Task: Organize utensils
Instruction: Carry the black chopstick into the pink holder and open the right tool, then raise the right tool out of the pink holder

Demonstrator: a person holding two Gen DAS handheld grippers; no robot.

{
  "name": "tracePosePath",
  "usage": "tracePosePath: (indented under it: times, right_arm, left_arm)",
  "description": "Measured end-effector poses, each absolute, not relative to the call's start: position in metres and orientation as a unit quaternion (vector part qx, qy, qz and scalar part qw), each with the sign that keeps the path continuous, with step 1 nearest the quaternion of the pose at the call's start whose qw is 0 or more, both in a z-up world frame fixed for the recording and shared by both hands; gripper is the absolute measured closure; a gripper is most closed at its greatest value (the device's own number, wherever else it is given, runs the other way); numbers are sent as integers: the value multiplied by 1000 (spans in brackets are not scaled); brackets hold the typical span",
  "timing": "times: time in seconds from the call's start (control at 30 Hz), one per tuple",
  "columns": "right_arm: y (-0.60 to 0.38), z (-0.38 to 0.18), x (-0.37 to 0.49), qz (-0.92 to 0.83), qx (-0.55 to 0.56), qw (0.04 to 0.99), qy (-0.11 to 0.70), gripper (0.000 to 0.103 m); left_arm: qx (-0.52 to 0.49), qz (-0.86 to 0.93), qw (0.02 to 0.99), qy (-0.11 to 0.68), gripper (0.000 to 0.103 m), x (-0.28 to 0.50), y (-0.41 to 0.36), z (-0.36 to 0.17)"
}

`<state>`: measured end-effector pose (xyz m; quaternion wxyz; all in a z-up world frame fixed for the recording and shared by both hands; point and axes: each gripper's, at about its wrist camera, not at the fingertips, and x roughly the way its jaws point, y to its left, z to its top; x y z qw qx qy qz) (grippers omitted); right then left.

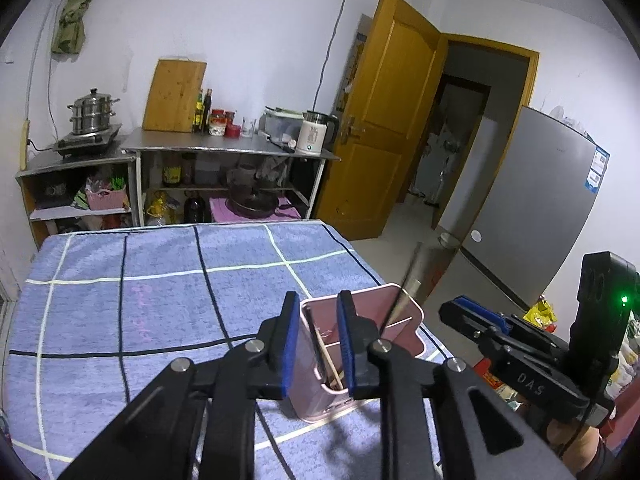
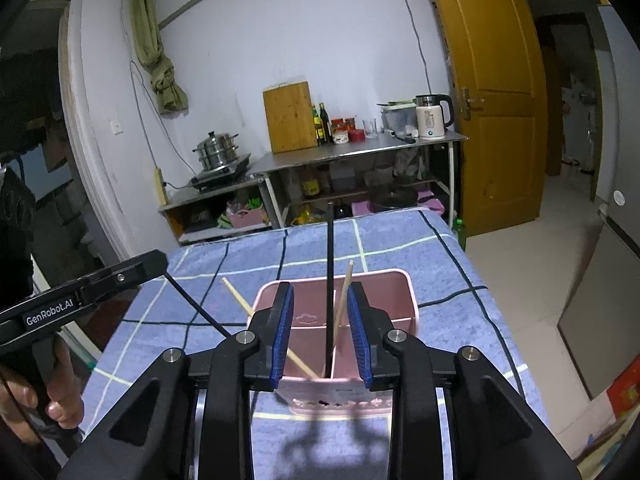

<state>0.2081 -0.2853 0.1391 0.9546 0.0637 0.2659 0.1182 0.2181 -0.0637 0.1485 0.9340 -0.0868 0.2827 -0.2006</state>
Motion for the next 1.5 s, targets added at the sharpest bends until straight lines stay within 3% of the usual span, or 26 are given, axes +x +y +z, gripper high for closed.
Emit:
tracePosePath:
  times: [0.37,0.77,1.5]
  right_arm:
    - [-274,150,165,143,56,957,247,74]
    - [-253,138,132,168,41,954,245,74]
    - [-194,59,134,217,-2,921,323,74]
  left_arm:
    - [-82,-182,945,260,81,173,-37,157]
    - [-70,-146,953,256,80,121,-9,131]
    - [-100,-81,926,355,80,120,30,21]
